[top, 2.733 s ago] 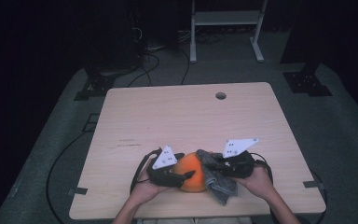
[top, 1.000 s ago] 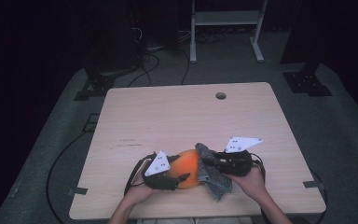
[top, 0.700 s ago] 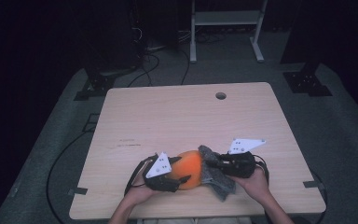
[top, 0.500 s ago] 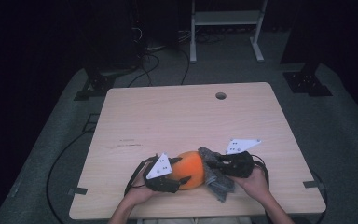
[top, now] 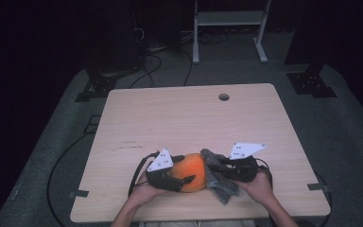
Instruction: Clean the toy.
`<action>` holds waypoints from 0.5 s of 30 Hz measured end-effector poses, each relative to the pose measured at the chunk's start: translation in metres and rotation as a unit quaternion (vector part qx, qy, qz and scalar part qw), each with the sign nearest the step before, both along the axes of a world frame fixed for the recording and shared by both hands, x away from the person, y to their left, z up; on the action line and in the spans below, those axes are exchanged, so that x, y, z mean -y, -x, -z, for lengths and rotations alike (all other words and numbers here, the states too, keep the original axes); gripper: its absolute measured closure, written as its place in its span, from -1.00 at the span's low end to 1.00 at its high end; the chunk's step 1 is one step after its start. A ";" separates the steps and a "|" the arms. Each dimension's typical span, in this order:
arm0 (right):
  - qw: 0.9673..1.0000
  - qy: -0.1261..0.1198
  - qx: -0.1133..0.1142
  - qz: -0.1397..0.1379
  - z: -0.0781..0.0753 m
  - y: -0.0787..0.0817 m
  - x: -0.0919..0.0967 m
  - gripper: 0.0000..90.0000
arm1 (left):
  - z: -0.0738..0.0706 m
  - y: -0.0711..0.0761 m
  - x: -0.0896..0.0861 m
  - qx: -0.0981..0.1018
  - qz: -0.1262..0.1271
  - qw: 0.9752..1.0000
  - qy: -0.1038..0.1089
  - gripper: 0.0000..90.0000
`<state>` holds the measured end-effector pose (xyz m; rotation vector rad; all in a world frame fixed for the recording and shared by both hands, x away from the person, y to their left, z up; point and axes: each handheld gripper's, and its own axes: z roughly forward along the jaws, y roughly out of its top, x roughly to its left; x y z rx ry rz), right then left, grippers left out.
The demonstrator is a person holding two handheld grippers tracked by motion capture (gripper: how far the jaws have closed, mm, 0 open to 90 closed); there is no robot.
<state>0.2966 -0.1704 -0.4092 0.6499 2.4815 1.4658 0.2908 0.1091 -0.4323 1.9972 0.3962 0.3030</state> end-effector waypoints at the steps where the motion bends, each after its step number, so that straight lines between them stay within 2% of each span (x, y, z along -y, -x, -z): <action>1: 1.000 -0.010 0.002 -0.003 -0.003 -0.001 -0.001 0.70 | 0.000 0.001 0.001 0.003 0.002 1.000 -0.004 -0.42; 3: 1.000 -0.011 -0.001 -0.001 -0.006 -0.005 -0.001 0.69 | 0.000 0.003 0.000 0.006 0.003 1.000 -0.006 -0.39; 5: 1.000 -0.015 -0.017 0.001 -0.005 -0.011 0.002 0.70 | 0.000 0.004 -0.002 0.007 0.007 1.000 -0.004 -0.37; 7: 1.000 0.000 -0.021 0.007 -0.002 -0.012 0.003 0.71 | 0.000 0.004 -0.001 0.010 0.009 1.000 -0.006 -0.36; 10: 0.999 0.013 -0.037 0.018 0.002 -0.014 0.010 0.70 | -0.001 0.005 0.006 0.017 0.010 1.000 -0.008 -0.37; 11: 0.999 0.004 -0.039 0.022 0.001 -0.012 0.012 0.70 | -0.002 0.006 0.008 0.023 0.013 1.000 -0.013 -0.37; 13: 0.999 -0.024 -0.027 0.014 -0.008 -0.007 0.012 0.70 | -0.003 0.008 0.012 0.034 0.022 0.999 -0.022 -0.36; 15: 1.000 -0.012 -0.005 0.011 -0.015 -0.003 0.005 0.70 | -0.003 0.010 0.014 0.041 0.026 0.998 -0.028 -0.36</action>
